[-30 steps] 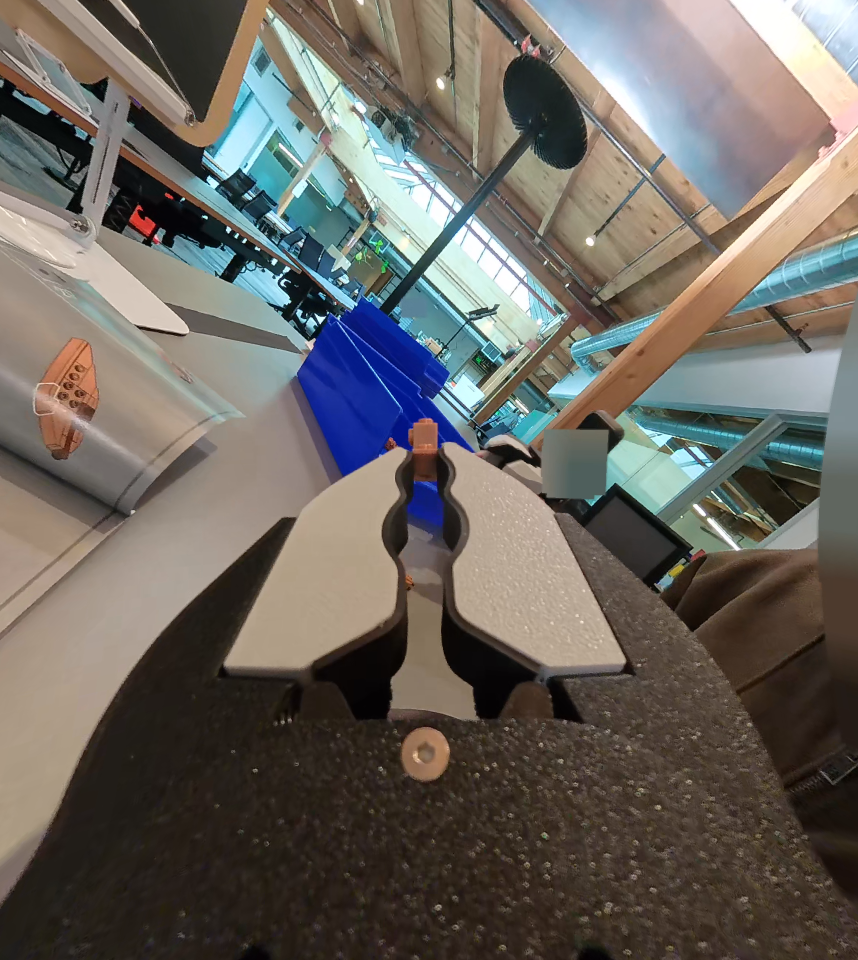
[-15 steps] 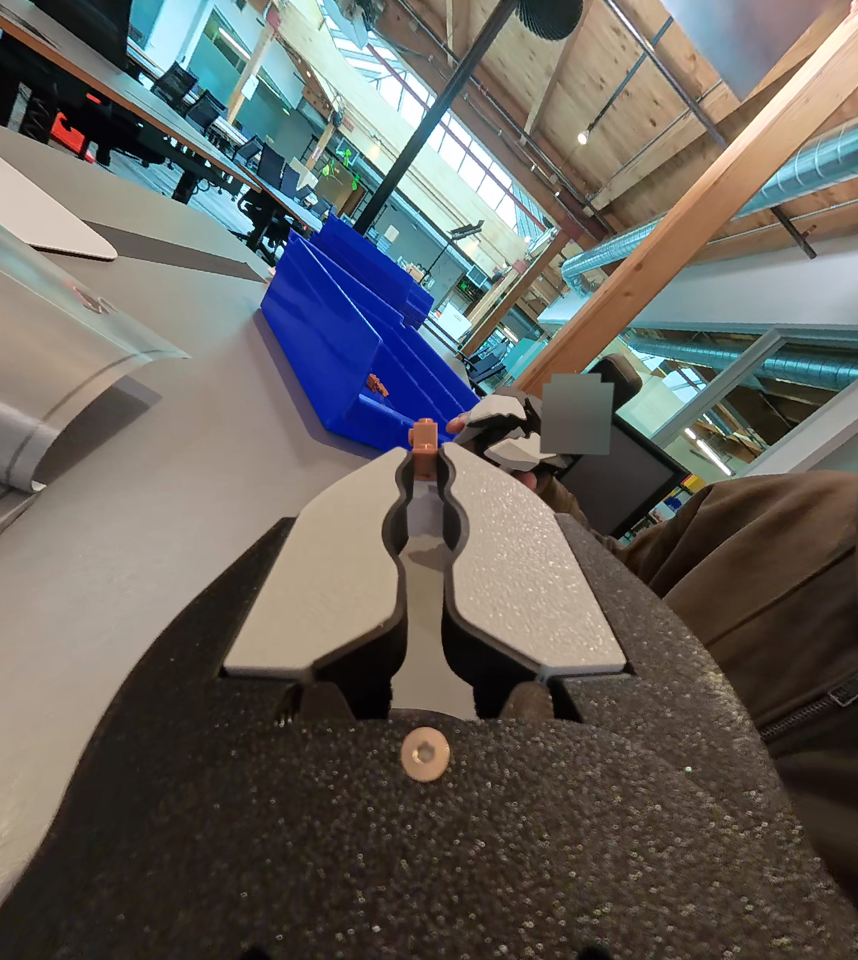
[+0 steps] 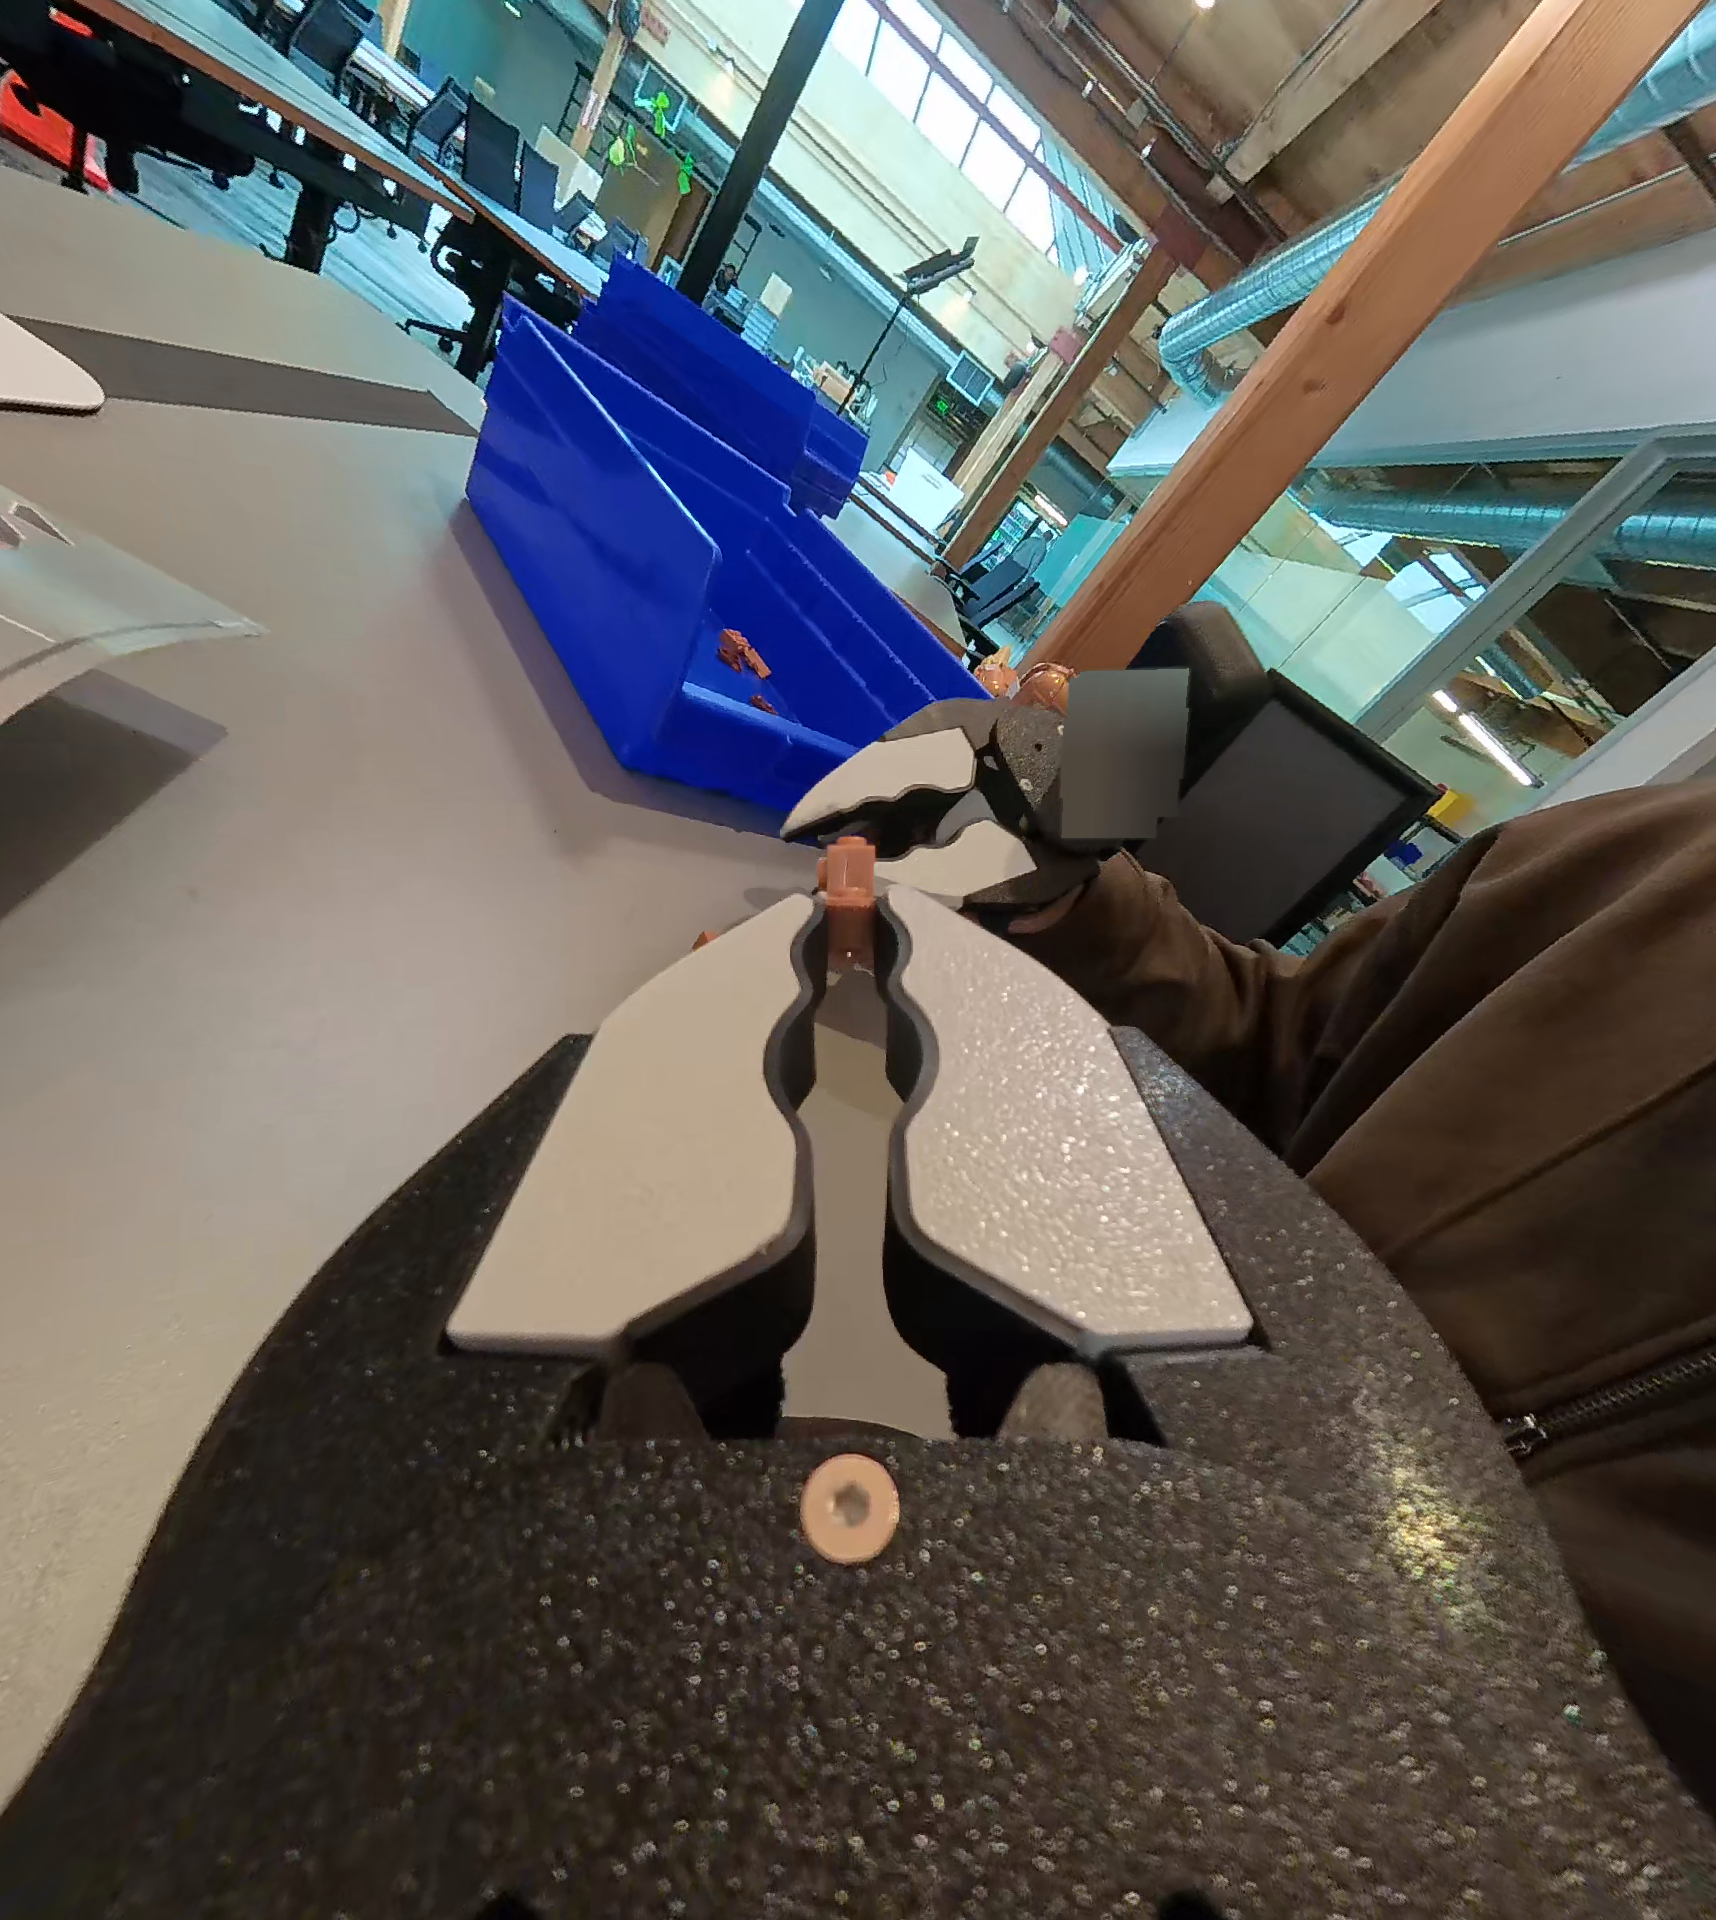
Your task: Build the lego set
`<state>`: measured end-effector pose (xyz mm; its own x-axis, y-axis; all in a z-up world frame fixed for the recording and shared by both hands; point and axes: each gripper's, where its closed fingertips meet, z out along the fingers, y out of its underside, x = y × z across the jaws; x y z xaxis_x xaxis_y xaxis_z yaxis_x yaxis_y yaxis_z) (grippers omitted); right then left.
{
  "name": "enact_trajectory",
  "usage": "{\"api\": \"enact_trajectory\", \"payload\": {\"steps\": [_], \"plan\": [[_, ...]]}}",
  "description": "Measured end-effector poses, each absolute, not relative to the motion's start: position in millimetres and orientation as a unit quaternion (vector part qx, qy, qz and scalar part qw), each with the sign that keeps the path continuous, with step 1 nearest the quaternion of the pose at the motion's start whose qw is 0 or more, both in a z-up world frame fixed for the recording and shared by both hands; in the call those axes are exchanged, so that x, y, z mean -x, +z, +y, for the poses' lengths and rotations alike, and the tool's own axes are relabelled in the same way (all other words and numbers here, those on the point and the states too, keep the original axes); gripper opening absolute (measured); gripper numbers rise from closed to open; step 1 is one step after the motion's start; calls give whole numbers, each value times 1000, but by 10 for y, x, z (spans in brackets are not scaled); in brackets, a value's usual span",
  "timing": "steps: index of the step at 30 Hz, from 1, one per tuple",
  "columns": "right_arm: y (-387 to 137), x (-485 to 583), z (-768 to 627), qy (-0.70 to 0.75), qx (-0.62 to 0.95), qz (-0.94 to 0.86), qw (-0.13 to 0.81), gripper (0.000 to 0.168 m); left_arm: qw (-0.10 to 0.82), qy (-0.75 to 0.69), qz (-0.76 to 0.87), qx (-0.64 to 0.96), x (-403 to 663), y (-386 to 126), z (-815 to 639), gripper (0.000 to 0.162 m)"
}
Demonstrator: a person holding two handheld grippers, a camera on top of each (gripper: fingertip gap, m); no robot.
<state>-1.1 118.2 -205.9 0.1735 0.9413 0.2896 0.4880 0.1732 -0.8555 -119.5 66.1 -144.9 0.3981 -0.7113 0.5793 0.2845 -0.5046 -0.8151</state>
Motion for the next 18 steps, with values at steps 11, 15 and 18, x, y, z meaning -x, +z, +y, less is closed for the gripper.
{"api": "enact_trajectory", "payload": {"steps": [11, 15, 18], "plan": [[-2051, 11, 1198, 241, 602, -592, 479, 21, 477, -523, 160, 688, 1185, -1421, 647, 8], [-2049, 8, 1201, 243, 603, -590, 478, 21, 476, -523, 158, 689, 1188, -1430, 651, 8], [-2055, 10, 1197, 242, 603, -592, 477, 21, 476, -523, 159, 689, 1187, -1431, 651, 8]]}}
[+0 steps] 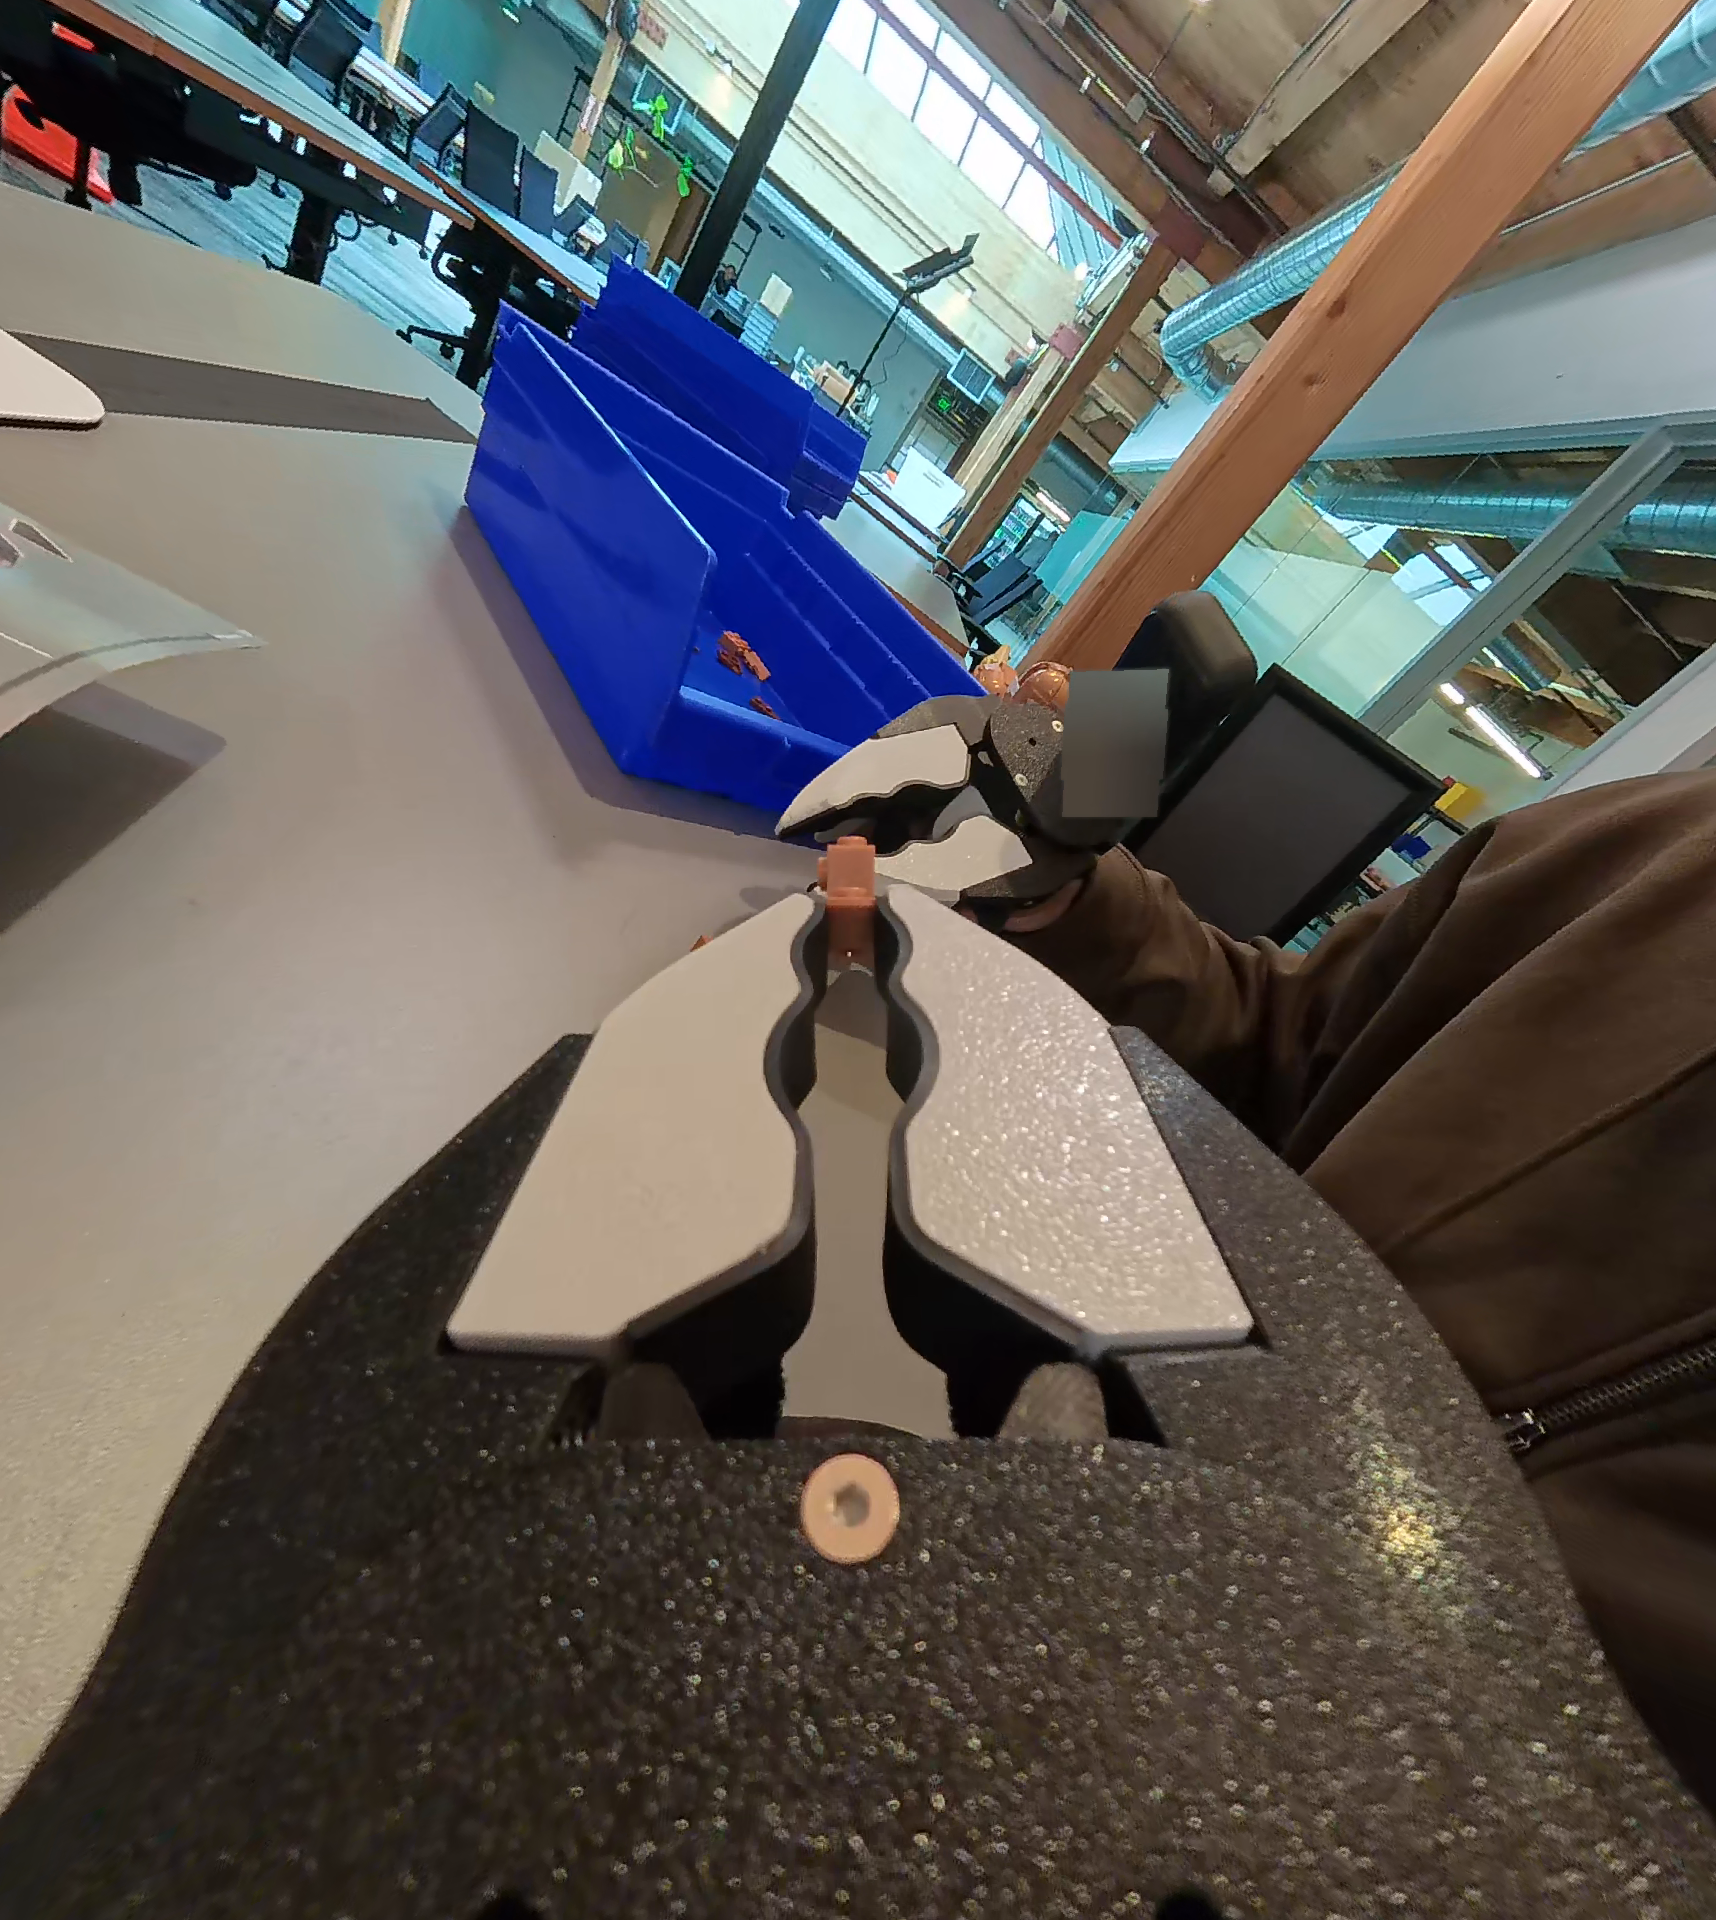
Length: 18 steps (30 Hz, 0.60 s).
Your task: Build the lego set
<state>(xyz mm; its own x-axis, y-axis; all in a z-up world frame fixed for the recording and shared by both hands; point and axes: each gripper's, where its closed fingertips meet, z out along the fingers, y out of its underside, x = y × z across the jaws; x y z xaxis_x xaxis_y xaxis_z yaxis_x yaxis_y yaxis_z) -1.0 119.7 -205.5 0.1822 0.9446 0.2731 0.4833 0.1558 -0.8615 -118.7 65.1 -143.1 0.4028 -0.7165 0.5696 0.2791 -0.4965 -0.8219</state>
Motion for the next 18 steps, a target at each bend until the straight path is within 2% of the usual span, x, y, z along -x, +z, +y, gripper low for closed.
{"api": "enact_trajectory", "payload": {"steps": [18], "plan": [[-2056, 9, 1198, 243, 604, -591, 476, 21, 483, -523, 153, 685, 1217, -1398, 655, 8]]}}
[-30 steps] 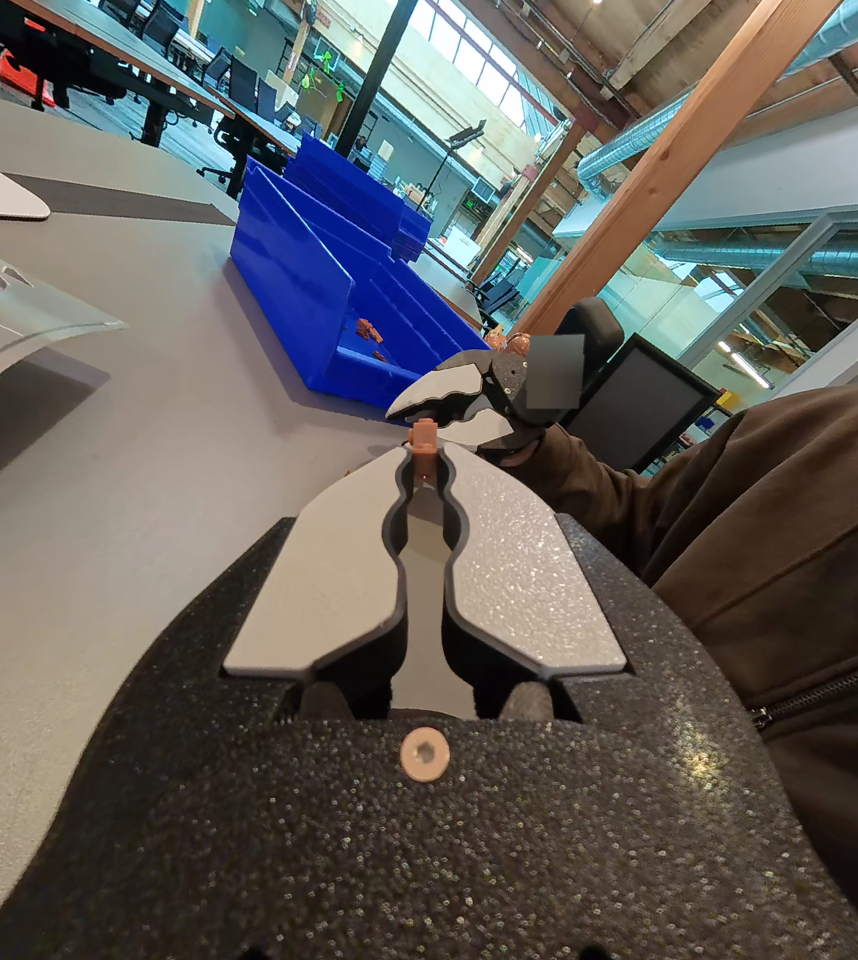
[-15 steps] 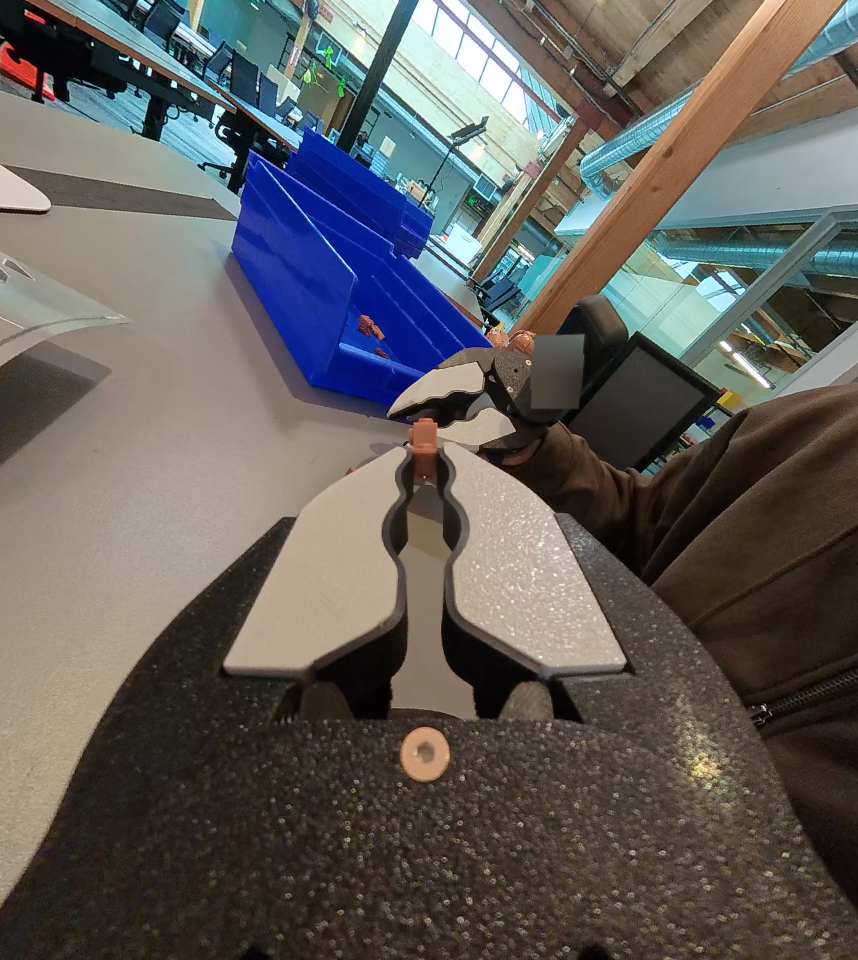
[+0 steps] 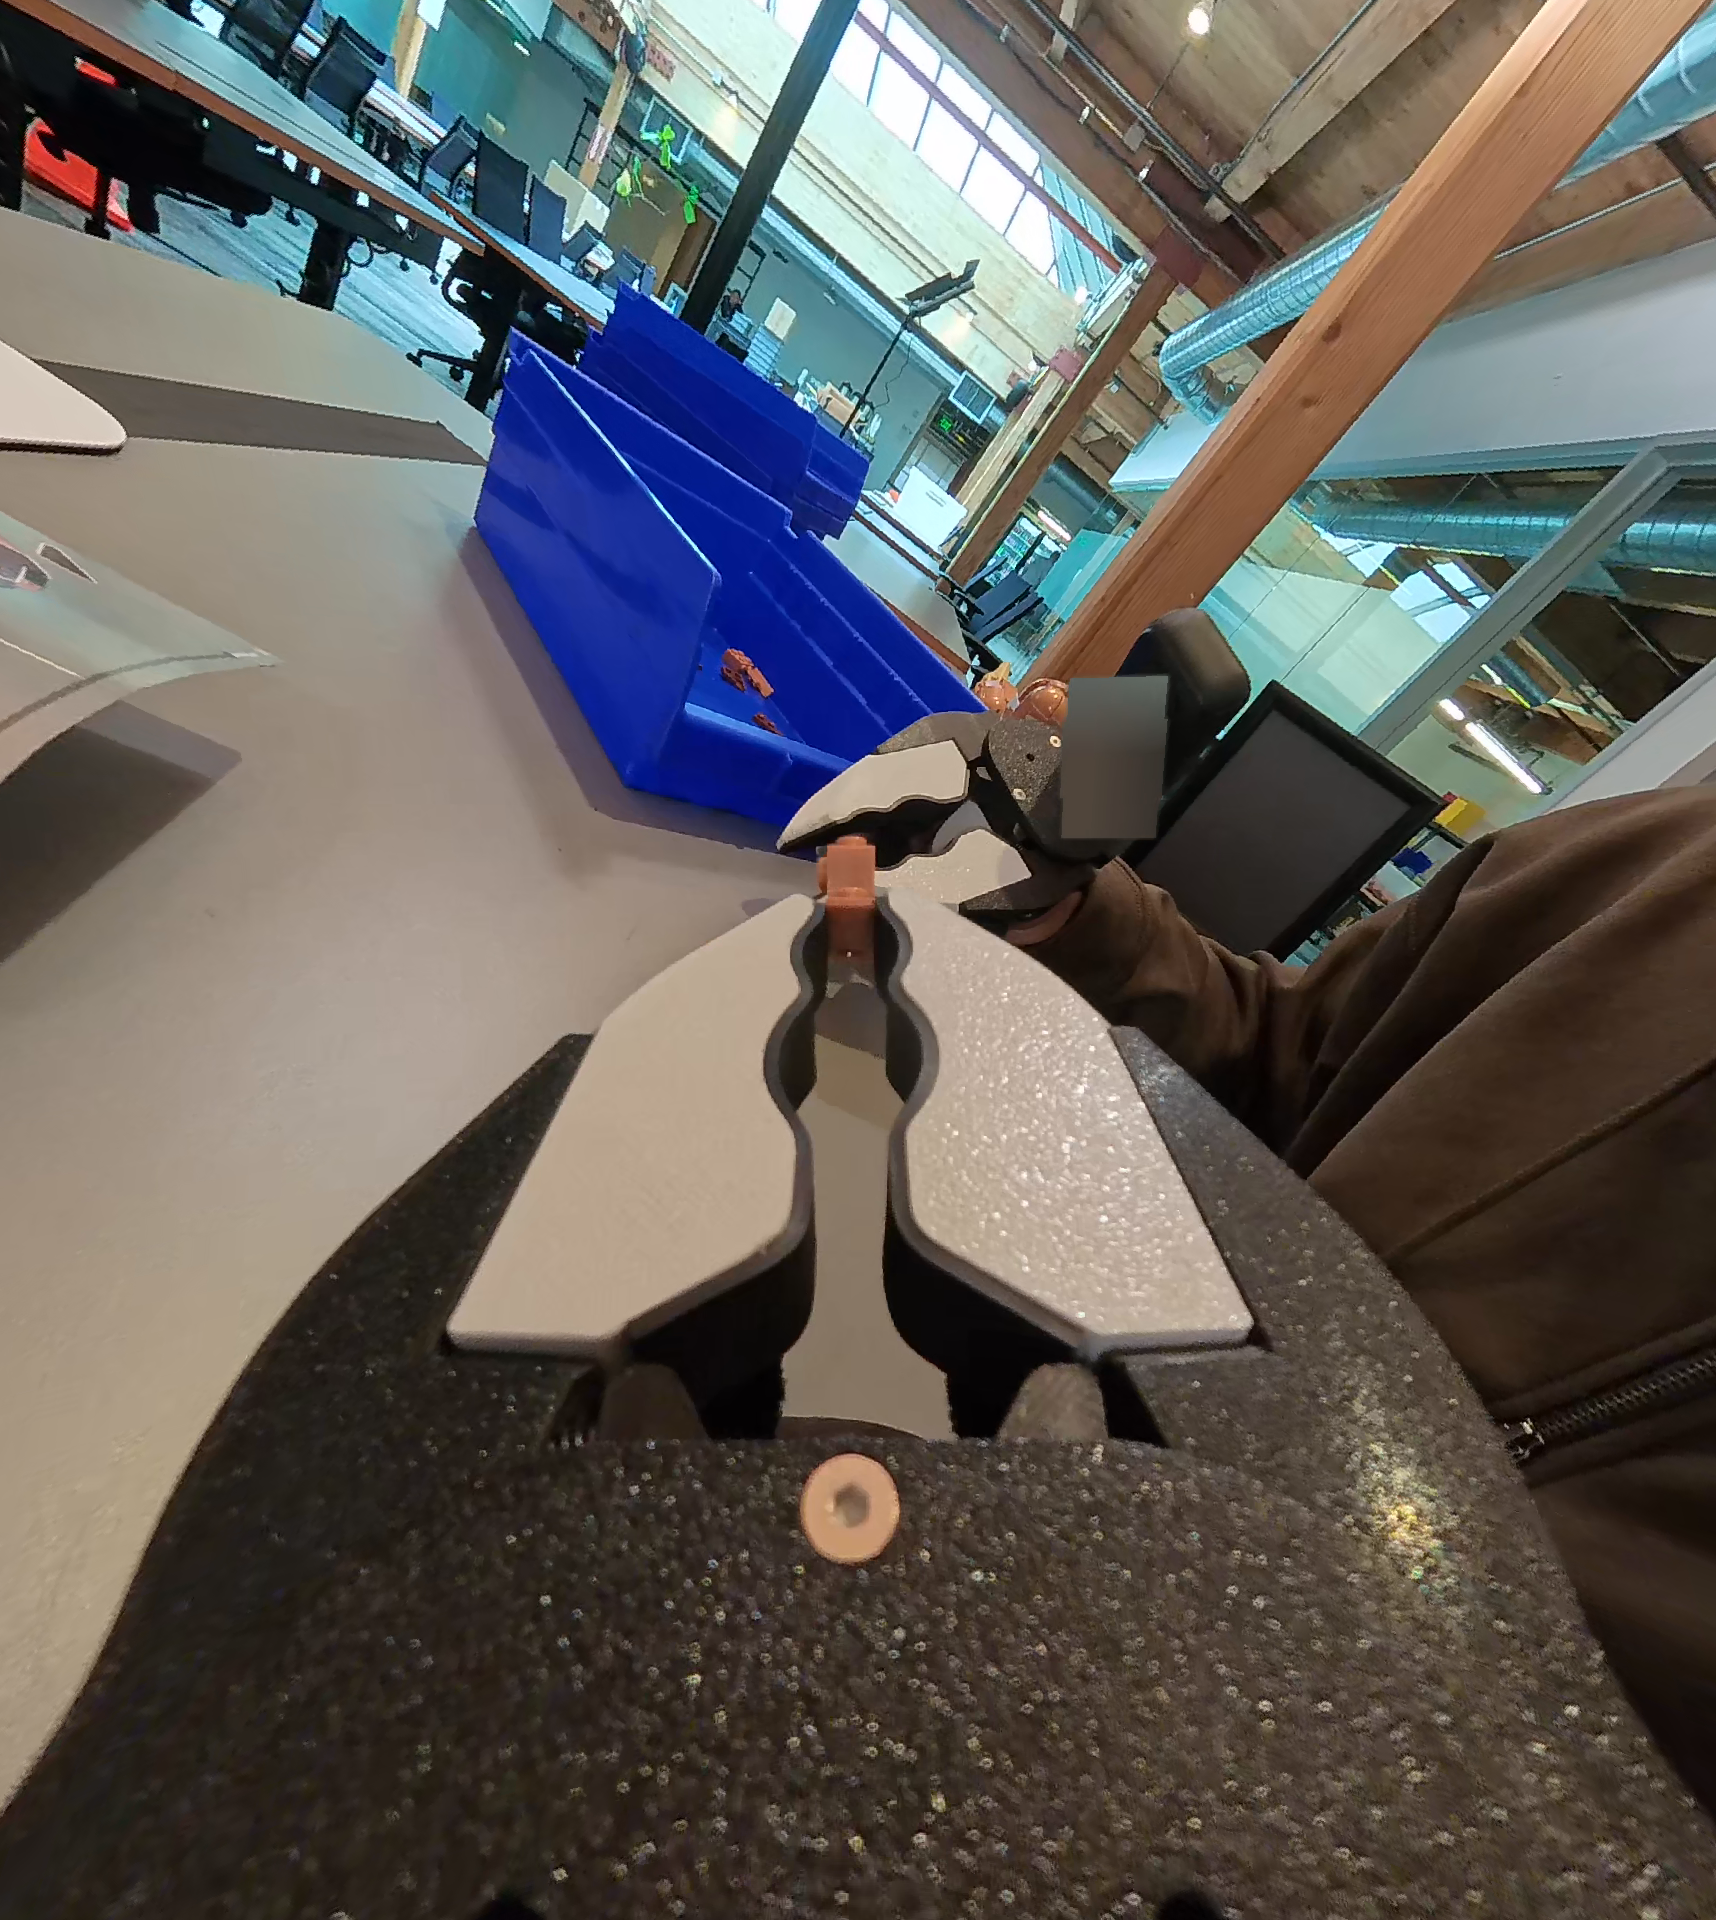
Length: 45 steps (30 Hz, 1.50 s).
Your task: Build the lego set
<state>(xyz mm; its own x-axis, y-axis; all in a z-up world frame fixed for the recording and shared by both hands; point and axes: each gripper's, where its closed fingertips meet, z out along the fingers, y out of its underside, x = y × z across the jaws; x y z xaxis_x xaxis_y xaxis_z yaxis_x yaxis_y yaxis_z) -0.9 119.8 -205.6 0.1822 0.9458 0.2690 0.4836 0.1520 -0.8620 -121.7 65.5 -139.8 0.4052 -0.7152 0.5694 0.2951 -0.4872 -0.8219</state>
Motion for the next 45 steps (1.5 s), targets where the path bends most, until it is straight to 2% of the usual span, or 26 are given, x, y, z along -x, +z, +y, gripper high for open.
{"api": "enact_trajectory", "payload": {"steps": [12, 30, 37, 42, 45], "plan": [[-2062, 11, 1199, 242, 604, -593, 474, 21, 520, -529, 118, 660, 1463, -1213, 689, 8], [-1999, -10, 1185, 251, 601, -580, 490, 21, 503, -513, 136, 682, 1350, -1337, 689, 8], [-1449, -384, 735, 283, 589, -557, 513, 21, 491, -502, 145, 698, 1290, -1456, 709, 8], [-897, -1011, 836, 179, 576, -615, 509, 20, 493, -497, 151, 698, 1276, -1447, 704, 8], [-811, -1448, 1387, 56, 582, -661, 471, 20, 494, -496, 153, 697, 1263, -1437, 698, 8]]}}
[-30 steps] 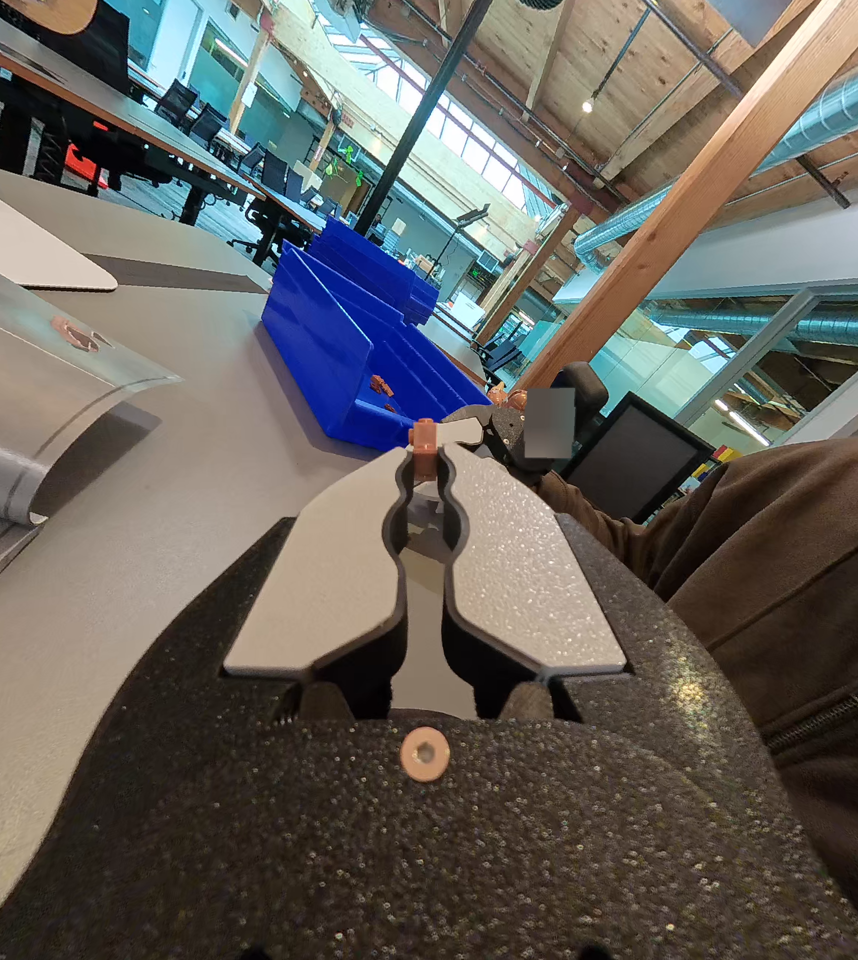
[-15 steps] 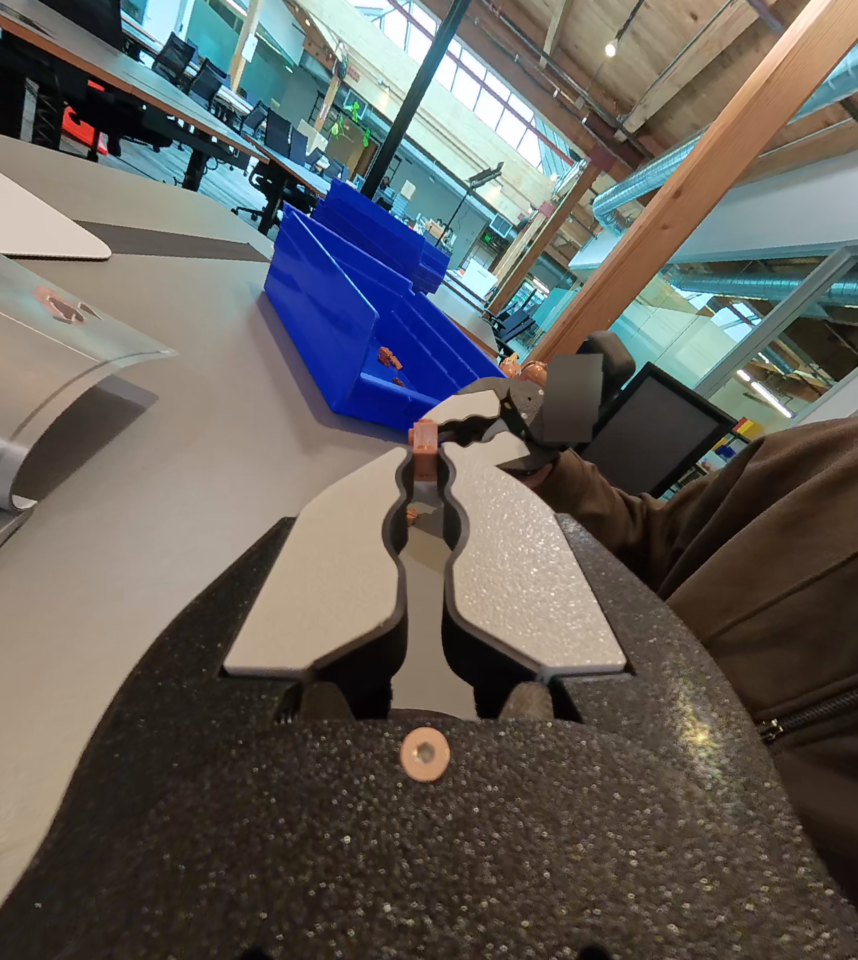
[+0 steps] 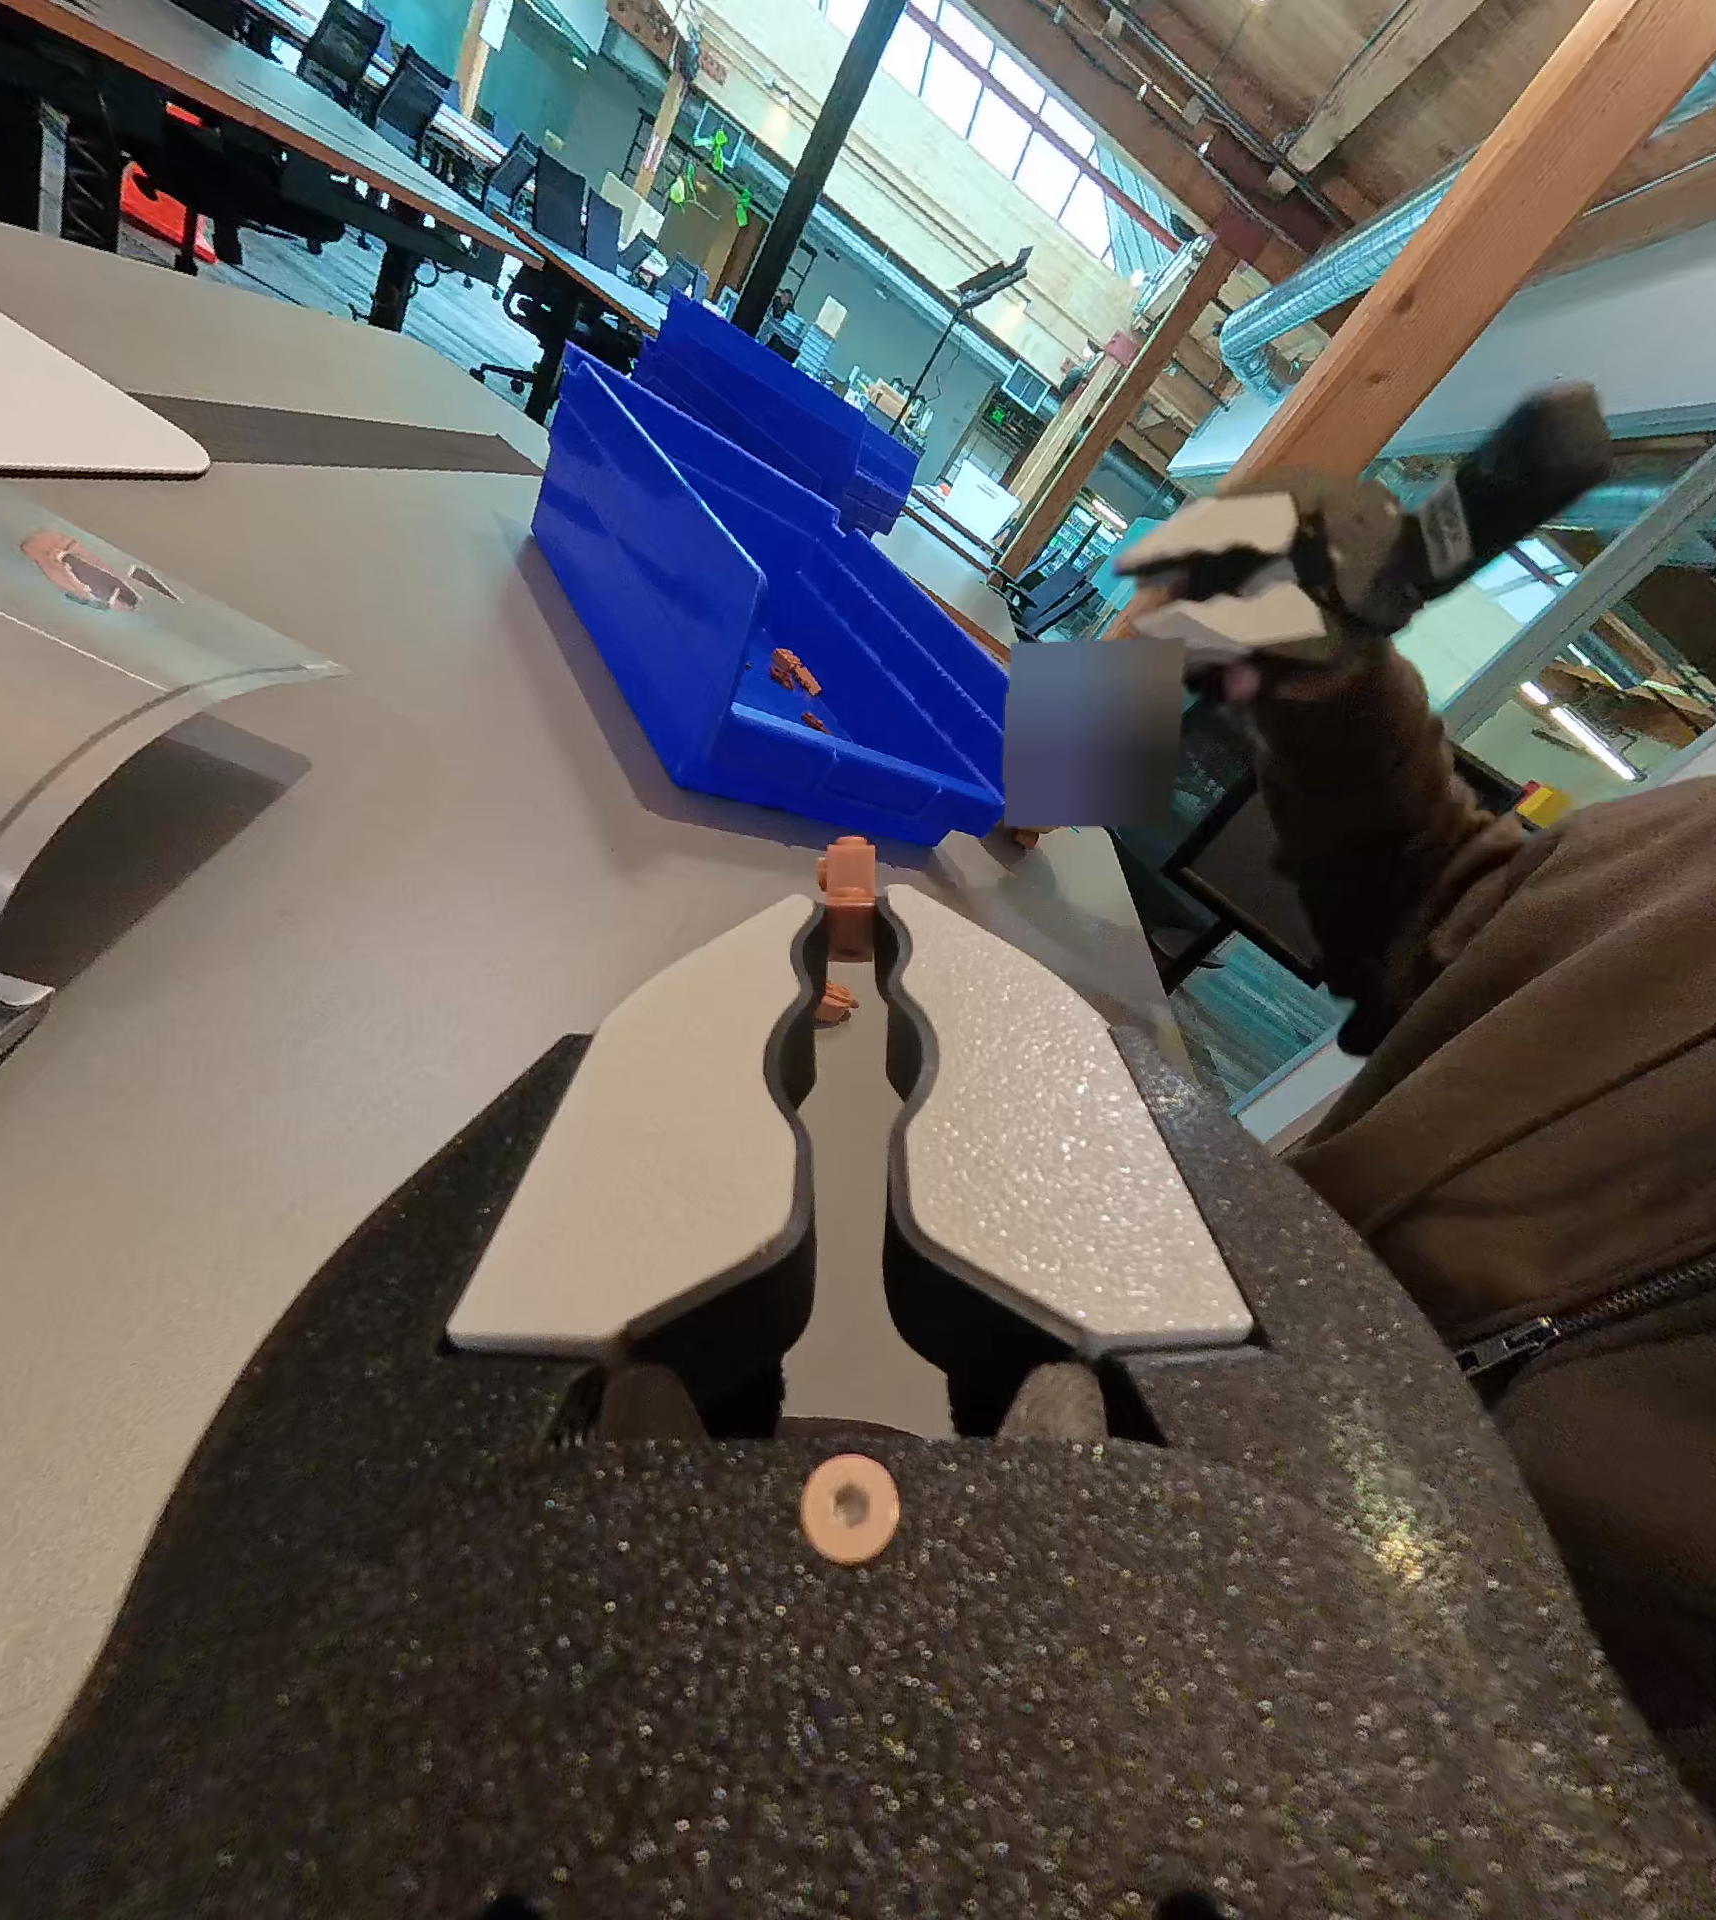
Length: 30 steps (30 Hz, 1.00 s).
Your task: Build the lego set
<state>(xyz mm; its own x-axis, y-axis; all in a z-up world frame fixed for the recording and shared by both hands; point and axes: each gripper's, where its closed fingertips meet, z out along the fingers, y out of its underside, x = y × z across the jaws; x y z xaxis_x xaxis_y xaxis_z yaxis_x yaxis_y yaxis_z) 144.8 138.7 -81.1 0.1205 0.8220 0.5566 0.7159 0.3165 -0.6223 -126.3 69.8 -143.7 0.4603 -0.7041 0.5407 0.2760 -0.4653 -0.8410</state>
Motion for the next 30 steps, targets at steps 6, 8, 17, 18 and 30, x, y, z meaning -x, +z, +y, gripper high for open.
{"api": "enact_trajectory", "payload": {"steps": [6, 8, 17, 18, 30], "plan": [[-1220, -1951, 2489, -83, 537, -787, 292, 19, 490, -488, 160, 704, 1245, -1488, 701, 8], [-1436, -1923, 2726, -110, 478, -837, 243, 17, 488, -487, 158, 707, 1250, -1515, 711, 8], [-2281, -1870, 3201, -146, 350, -920, 102, 18, 486, -485, 151, 711, 1294, -1560, 734, 8], [-2301, -1854, 3220, -141, 351, -920, 106, 18, 486, -487, 151, 710, 1297, -1555, 734, 8], [-2471, -1927, 3299, -84, 389, -915, 69, 14, 486, -491, 151, 707, 1289, -1534, 725, 8]]}}
